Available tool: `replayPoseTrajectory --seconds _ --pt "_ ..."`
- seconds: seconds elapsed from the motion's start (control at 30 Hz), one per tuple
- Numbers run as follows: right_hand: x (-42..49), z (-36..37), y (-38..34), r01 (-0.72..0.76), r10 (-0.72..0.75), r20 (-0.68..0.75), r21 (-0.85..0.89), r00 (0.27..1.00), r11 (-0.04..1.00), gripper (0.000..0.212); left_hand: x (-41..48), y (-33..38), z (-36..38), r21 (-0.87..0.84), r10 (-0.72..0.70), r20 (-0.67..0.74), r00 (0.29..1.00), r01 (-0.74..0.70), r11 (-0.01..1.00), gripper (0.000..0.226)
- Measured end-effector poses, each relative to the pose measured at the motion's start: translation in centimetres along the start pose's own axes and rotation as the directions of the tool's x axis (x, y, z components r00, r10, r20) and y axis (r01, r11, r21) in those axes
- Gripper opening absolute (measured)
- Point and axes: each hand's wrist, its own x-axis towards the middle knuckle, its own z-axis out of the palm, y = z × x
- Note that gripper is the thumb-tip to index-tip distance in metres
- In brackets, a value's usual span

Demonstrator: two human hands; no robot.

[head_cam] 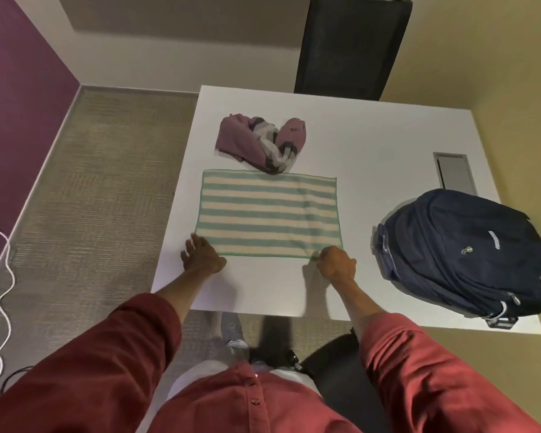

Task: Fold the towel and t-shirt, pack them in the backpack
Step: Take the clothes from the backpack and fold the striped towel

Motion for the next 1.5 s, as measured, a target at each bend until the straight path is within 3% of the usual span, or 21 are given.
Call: replayPoseTrajectory --seconds 0.2,0.4,0.57,0.67,0.93,1.37,1.5 --pt "2.3 1.5 -2.6 0.233 -0.233 -0.008 0.035 0.972 0.972 0.042 1.2 1.2 -0.8 0.042 0.17 -0.04 0.985 -0.169 0.985 0.09" --pt "5.0 5.1 -3.7 0.308 -0.308 0.066 0.009 0.949 0.951 0.074 3.0 1.8 1.1 0.043 0.243 0.015 0.97 -0.243 0.969 0.083" --pt "5.6 8.4 -2.4 0.291 -0.294 -0.024 -0.073 0.956 0.954 0.07 5.0 1.8 2.7 0.053 0.185 0.079 0.98 -0.189 0.98 0.076" --pt "4.9 10.6 -0.7 0.207 -0.2 0.092 -0.079 0.975 0.975 0.082 4.6 0.8 4.2 0.016 0.119 0.117 0.986 -0.122 0.992 0.08" --pt "2.5 11.1 -0.6 0.193 -0.163 0.185 -0.159 0.969 0.968 0.091 2.9 -2.6 7.2 0.034 0.174 0.06 0.983 -0.176 0.984 0.088" --pt "-2.8 13.3 0.9 0.222 -0.217 0.048 -0.248 0.975 0.943 0.085 0.1 -4.5 10.2 0.069 0.2 -0.079 0.977 -0.195 0.978 0.087" --pt "-3.2 12.6 0.4 0.322 -0.335 -0.032 -0.199 0.942 0.926 0.083 -0.6 -4.5 10.4 0.273 0.285 -0.291 0.913 -0.206 0.94 0.087"
